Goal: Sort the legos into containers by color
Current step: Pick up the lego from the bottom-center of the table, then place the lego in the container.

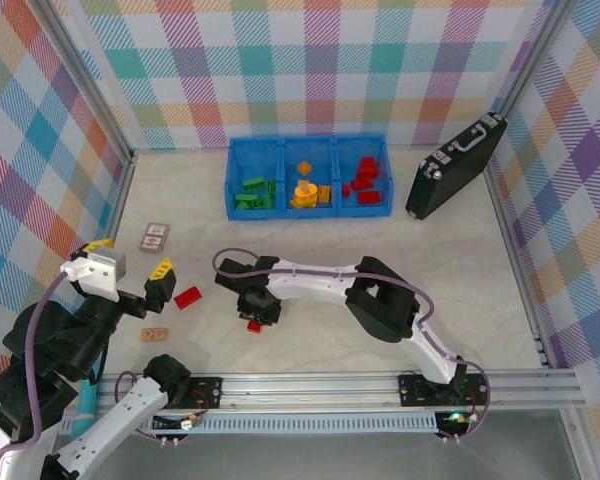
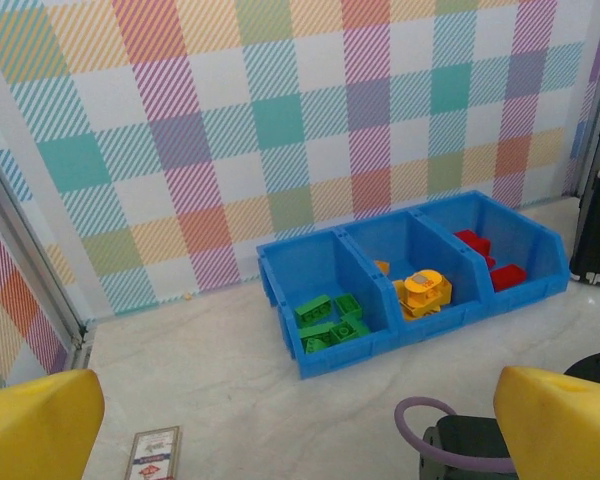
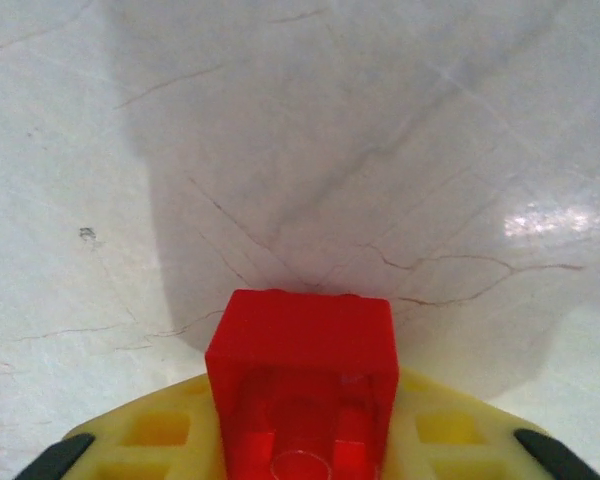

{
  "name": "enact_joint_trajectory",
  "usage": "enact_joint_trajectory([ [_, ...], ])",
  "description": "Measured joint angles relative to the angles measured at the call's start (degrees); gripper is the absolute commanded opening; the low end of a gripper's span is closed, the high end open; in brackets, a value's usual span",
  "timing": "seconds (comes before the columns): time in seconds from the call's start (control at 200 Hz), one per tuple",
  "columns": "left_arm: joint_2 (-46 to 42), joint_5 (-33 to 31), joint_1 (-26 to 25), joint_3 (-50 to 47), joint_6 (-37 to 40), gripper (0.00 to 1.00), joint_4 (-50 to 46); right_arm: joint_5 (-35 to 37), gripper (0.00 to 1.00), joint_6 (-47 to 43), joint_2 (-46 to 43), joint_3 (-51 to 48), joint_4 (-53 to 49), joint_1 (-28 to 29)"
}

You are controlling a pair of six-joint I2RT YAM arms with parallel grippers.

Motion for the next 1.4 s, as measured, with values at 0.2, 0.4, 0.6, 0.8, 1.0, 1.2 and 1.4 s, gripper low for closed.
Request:
enact_joint_trajectory([
  [0.2, -0.35, -1.99, -0.55, -1.22, 0.42, 1.00, 0.46, 0.83, 0.21, -6.27, -13.60, -19.98, 5.79, -4.35],
  [0.4, -7.56, -0.79, -0.68, -8.28, 1.11, 1.00, 1.36, 3.06, 0.23, -26.99, -31.19, -24.46, 2.01, -23.89],
  [0.6, -5.51, 0.28, -0.70, -9.73, 1.33, 1.00, 1.84, 2.01, 0.24, -51.21, -34.53, -12.92, 3.65, -41.00],
  [0.8, 0.83, 2.34, -0.79, -11.08, 1.20, 1.00, 5.20, -0.83, 0.21, -64.72, -27.41, -7.04, 8.63, -44.04],
  [1.0, 5.46, 4.87, -0.83, -9.03, -0.28, 1.00, 7.23, 3.67, 0.21, -68.35, -17.38, -4.04, 12.04, -44.63],
  [1.2, 7.41, 6.43, -0.83, -5.31, -1.81, 1.00, 7.76, 7.98, 0.23, -71.89, -9.09, 3.69, 12.68, -44.76],
  [1.4, 7.61, 6.82, -0.85, -2.36, -2.62, 1.00, 7.54, 10.80, 0.31, -75.12, -3.69, 11.52, 11.89, -45.22],
])
